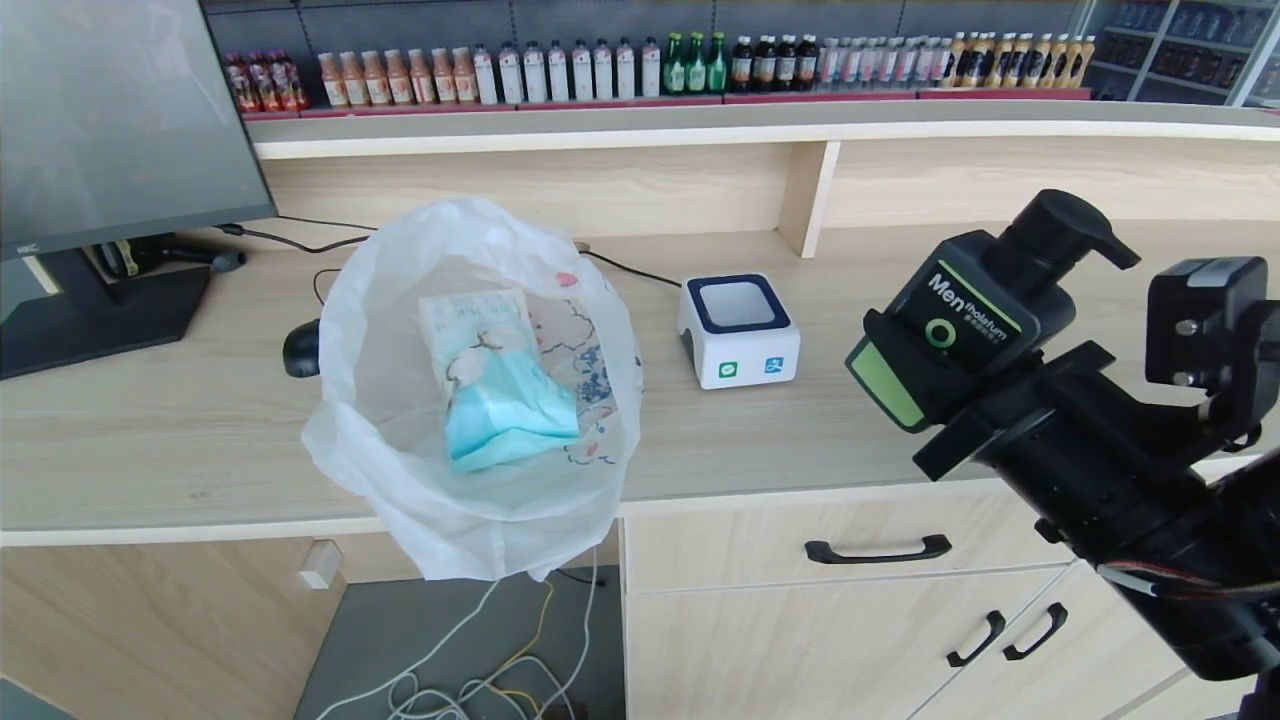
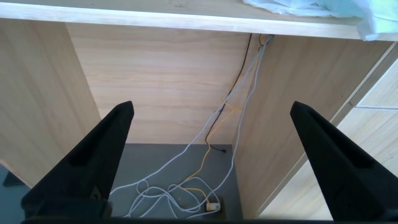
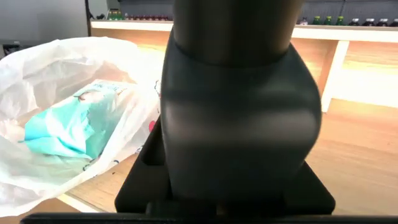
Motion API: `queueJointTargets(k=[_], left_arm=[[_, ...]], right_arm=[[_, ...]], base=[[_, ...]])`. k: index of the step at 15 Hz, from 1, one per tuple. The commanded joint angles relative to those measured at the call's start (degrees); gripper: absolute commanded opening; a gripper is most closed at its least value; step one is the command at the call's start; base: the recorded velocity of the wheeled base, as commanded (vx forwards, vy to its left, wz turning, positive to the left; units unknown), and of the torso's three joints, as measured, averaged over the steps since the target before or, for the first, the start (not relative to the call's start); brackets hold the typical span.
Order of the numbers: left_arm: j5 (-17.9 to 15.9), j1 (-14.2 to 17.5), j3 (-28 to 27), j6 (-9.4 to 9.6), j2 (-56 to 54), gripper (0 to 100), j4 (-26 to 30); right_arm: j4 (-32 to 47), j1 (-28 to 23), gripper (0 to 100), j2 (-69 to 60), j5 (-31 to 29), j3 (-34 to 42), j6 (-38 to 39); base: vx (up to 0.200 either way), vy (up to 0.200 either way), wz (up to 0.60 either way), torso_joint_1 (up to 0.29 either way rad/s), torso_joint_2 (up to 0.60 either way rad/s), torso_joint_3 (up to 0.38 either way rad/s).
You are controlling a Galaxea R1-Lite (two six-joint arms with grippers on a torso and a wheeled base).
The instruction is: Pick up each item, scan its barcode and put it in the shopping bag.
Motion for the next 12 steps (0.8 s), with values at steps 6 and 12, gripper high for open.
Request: queueJointTargets(k=[6,12], left_arm=[[0.00,0.05,0.00,-0.06,-0.02,100,0.00],[0.00,-0.04,0.00,-0.15,-0.02,100,0.00]], right_arm=[[-0.08,-2.30,0,-0.40,0.11,-5.74,-0.76],[-0.08,-2.30,0,-1.36,0.11,-5.57,-0.50]], base=[[0.000,0.067,0.00,-0.001,0.00,0.002],[0.000,0.200,0.00,0.003,0.00,0.002]])
